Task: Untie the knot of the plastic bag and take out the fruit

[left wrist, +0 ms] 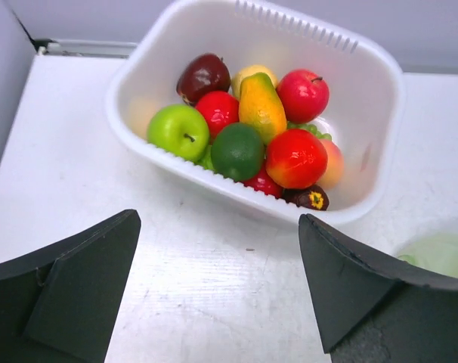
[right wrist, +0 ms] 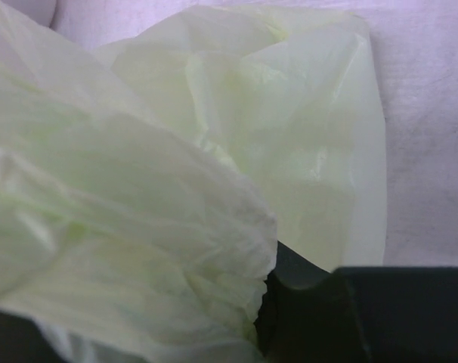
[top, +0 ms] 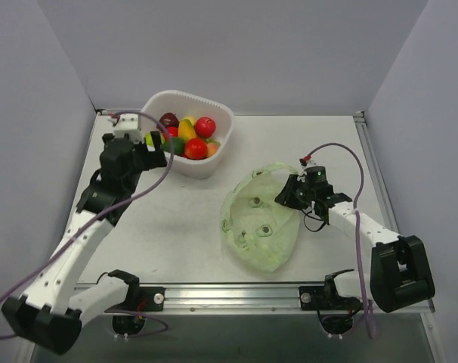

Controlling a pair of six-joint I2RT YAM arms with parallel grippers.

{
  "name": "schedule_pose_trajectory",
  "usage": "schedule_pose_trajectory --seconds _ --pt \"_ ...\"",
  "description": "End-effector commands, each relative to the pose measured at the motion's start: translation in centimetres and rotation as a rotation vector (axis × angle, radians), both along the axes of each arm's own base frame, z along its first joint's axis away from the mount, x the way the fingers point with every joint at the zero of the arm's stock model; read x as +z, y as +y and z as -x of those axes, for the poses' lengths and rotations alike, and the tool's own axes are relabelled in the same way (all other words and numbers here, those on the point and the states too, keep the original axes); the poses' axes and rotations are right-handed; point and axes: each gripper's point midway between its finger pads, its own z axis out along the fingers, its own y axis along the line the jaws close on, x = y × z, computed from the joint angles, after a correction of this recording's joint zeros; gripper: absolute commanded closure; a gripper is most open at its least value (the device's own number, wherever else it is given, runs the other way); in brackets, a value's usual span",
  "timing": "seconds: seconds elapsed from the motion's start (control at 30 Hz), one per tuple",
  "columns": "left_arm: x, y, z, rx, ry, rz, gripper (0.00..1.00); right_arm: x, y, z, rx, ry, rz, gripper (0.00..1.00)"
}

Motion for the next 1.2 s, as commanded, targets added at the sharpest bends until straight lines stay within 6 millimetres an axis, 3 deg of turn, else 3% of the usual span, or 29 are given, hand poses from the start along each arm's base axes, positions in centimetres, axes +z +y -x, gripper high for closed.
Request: schedule_pose_trajectory --seconds 0.0,0.03,0.07,0.1,0.13,0.2,0.23,0.33,0.43,0.53,0.57,0.73,0.87,0.97,1.17 --pt "2.2 2.6 5.1 0.032 -0.119 0.034 0.02 3.6 0.2 -0.5 0.023 -0.091 0.084 0.77" --pt "0.5 3.3 6.1 0.049 -0.101 0.024 0.03 4.1 0.1 -0.6 0.017 -0.102 0.09 0.68" --pt "1.1 4.5 8.0 0.081 -0.143 0.039 0.03 4.9 0.4 -0.6 0.022 -0.122 0.085 0.63" --pt "0.6 5.0 8.8 0.094 -0.146 0.042 0.03 5.7 0.4 -0.6 0.018 -0.126 0.084 0.55" --pt "-0.8 5.5 9.5 0.109 -0.131 0.039 0.03 6.4 0.4 -0.6 0.016 -0.136 0.085 0.39" --pt "-0.7 6.6 11.6 0.135 -0.174 0.07 0.03 7.8 -0.1 -0.4 -0.001 -0.15 0.098 0.24" --pt "-2.1 6.8 12.1 0.138 -0.161 0.067 0.03 9.0 -0.5 -0.8 -0.024 -0.176 0.113 0.15" --pt "-2.5 7.9 14.2 0.157 -0.205 0.098 0.03 11.5 -2.1 -0.3 -0.064 -0.22 0.165 0.01" --pt "-3.1 8.9 15.8 0.188 -0.247 0.125 0.03 13.6 -3.5 1.1 -0.082 -0.254 0.208 0.0" --pt "-2.8 10.0 17.2 0.223 -0.303 0.15 0.03 15.5 -6.0 2.7 -0.137 -0.309 0.279 0.0" --pt "-2.2 10.4 17.8 0.231 -0.336 0.169 0.03 17.0 -7.3 3.3 -0.188 -0.361 0.3 0.0" --pt "-1.5 11.4 19.0 0.266 -0.401 0.206 0.02 20.3 -11.3 6.8 -0.268 -0.522 0.402 0.0" --pt "-1.0 12.2 19.8 0.301 -0.441 0.227 0.03 22.5 -15.4 10.4 -0.446 -0.689 0.416 0.0" --pt "-0.9 12.4 20.1 0.307 -0.458 0.239 0.03 22.1 -17.9 12.4 -0.591 -0.751 0.41 0.0" --pt "-0.7 12.7 20.2 0.317 -0.475 0.233 0.03 21.4 -18.4 14.1 -0.578 -0.853 0.405 0.0"
